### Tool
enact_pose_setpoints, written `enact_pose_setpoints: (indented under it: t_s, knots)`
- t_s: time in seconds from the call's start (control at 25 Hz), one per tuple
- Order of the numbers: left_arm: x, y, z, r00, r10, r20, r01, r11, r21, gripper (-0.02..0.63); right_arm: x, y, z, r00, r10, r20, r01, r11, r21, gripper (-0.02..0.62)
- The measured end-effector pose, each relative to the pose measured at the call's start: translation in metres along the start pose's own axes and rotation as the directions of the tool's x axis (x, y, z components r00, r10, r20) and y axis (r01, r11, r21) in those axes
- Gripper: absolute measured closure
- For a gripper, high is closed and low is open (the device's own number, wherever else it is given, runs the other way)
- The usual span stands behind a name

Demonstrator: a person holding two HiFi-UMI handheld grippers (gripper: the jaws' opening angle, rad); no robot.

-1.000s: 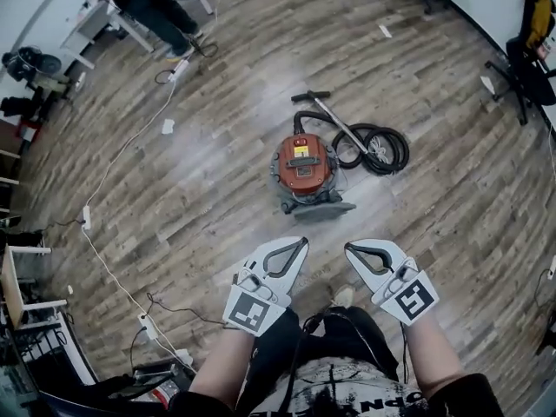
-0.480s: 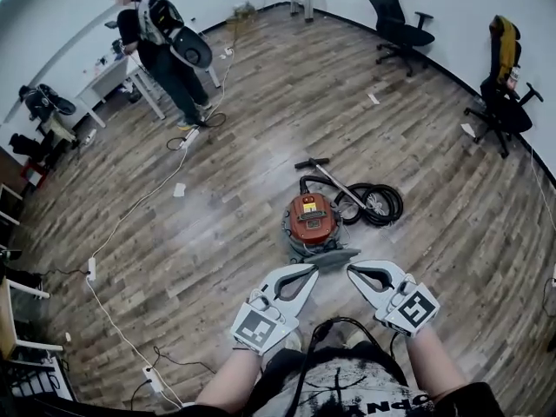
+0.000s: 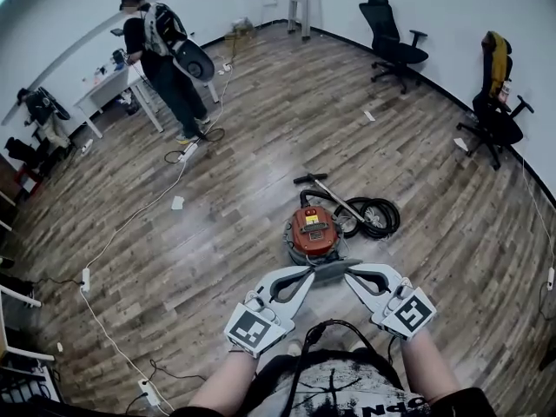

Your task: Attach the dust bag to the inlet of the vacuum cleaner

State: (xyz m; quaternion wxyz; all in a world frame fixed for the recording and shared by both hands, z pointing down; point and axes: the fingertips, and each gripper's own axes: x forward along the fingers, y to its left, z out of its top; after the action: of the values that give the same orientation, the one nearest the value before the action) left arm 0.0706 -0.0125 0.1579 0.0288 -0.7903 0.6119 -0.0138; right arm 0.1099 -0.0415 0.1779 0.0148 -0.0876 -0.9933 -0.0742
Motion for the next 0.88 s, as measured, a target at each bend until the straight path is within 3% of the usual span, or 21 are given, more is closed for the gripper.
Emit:
enact_pose_setpoints:
  t_s: [0.36, 0.6, 0.88]
  knots:
    - [-0.009, -0.011, -0.006, 0.997, -0.05, -0.053, 0.049, 0.999, -0.022, 0.604, 0.002, 0.006, -0.003, 0.997, 0.008, -0.078, -0.001, 0.997, 0.081, 0.589]
    - [-0.019, 0.002, -0.006, 0.998, -0.007, -0.06, 0.003, 0.998, -0.063, 0.604, 0.014, 0.005, -0.005, 0.994, 0.049, -0.093, -0.041, 0.995, 0.088, 0.589]
    - [-0.022, 0.008, -0.01, 0.998, 0.019, -0.068, -0.023, 0.998, -0.059, 0.604, 0.022, 0.005, -0.01, 0.993, 0.073, -0.093, -0.065, 0.995, 0.079, 0.589]
